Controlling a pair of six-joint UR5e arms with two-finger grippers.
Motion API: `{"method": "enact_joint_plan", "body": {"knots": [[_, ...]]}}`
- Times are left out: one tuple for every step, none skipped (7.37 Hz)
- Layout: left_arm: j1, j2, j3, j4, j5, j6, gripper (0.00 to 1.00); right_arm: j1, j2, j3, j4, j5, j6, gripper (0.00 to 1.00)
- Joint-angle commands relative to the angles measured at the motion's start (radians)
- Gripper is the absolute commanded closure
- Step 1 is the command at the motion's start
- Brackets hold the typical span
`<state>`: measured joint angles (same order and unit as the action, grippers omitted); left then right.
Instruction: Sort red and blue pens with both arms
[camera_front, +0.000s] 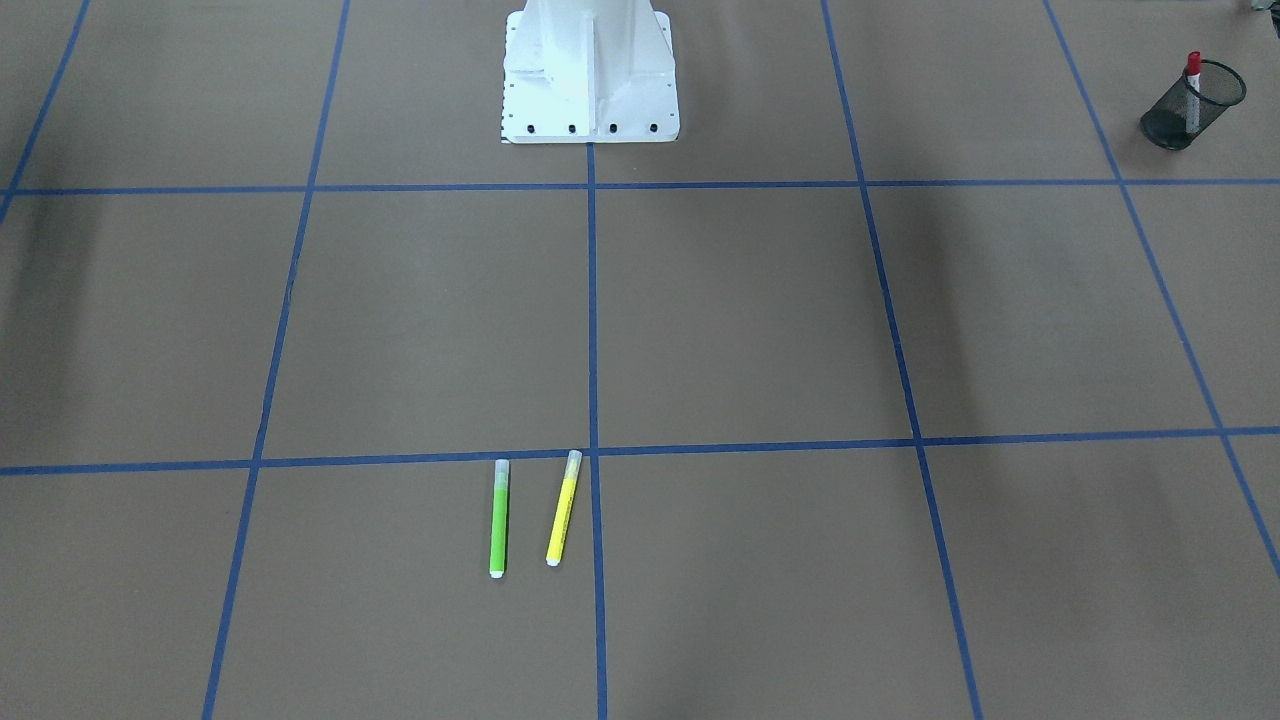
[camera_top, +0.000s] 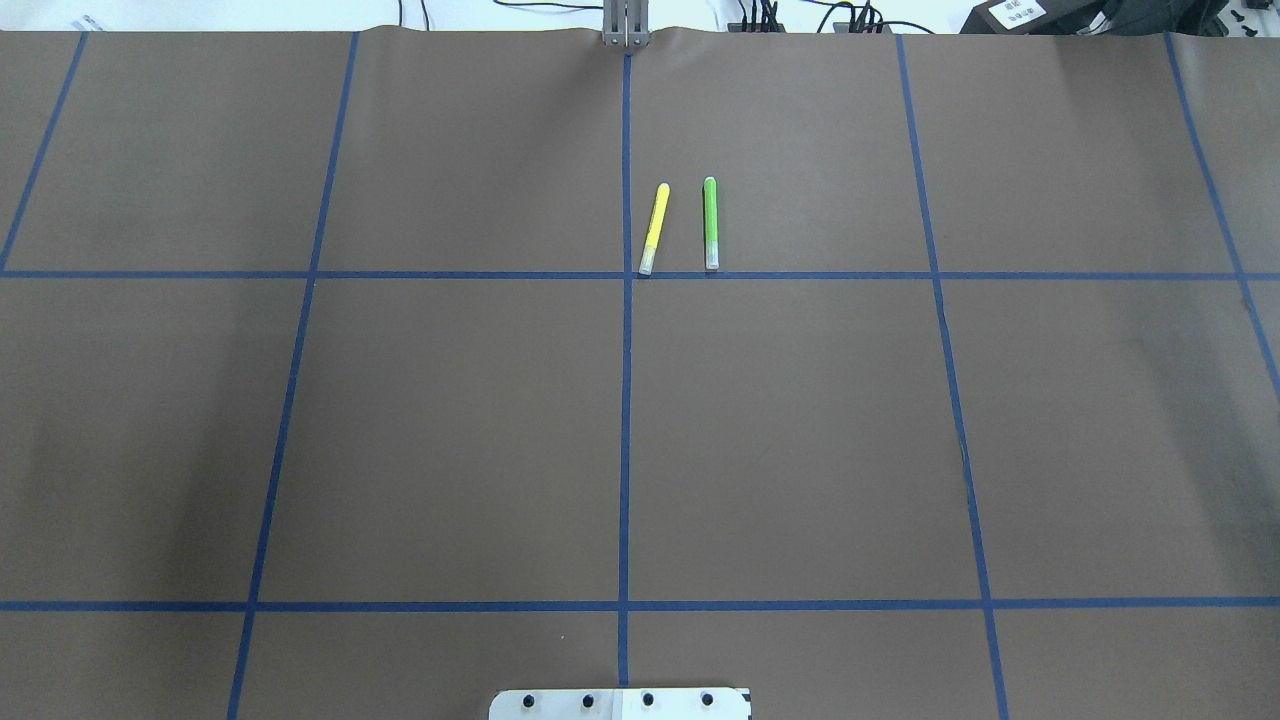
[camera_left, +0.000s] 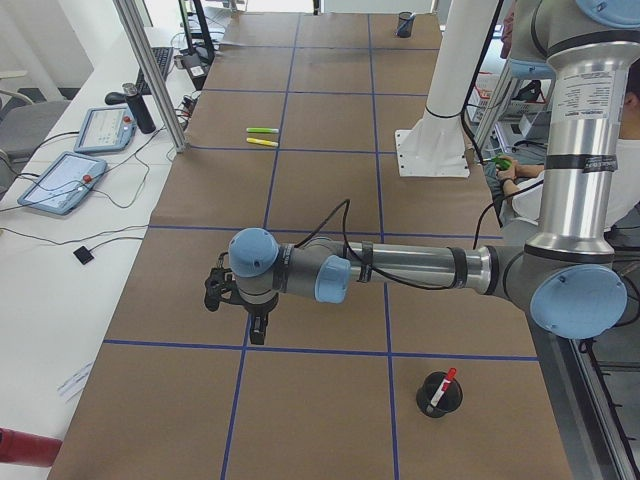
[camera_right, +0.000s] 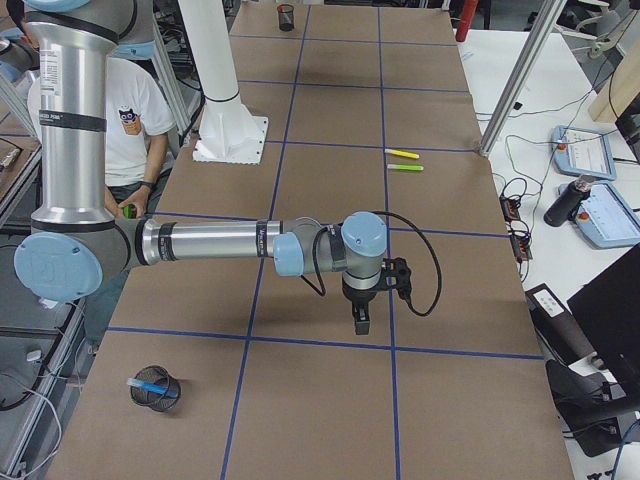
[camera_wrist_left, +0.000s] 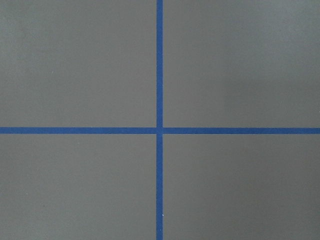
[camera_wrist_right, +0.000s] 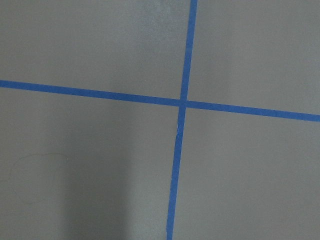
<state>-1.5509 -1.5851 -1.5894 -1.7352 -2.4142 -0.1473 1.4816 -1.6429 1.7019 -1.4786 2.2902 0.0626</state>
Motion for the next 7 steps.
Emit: {"method": "enact_joint_plan", "body": {"knots": [[0.000, -0.001, 0.000, -0.044, 0.001, 0.000, 0.00, -0.004, 0.002, -0.002, 0.000, 0.000, -0.001, 0.00], [0.002, -0.001, 0.000, -0.047, 0.003, 0.000, 0.00, -0.009, 0.002, -0.002, -0.002, 0.000, -0.001, 0.00], [0.000, 0.001, 0.000, -0.059, 0.003, 0.002, 0.00, -0.009, 0.002, -0.002, 0.000, 0.000, -0.001, 0.00], [0.000, 0.002, 0.003, -0.073, 0.003, 0.000, 0.00, -0.011, 0.002, -0.002, -0.002, 0.000, -0.001, 0.00], [0.002, 0.002, 0.002, -0.075, 0.003, -0.002, 0.00, -0.012, 0.002, -0.002, -0.002, 0.000, -0.001, 0.00], [0.002, 0.002, 0.006, -0.075, 0.003, -0.006, 0.00, -0.014, 0.002, -0.004, -0.002, 0.000, -0.001, 0.00], [0.002, 0.002, 0.006, -0.075, 0.003, -0.006, 0.00, -0.015, 0.002, -0.004, -0.002, 0.000, -0.001, 0.00]]}}
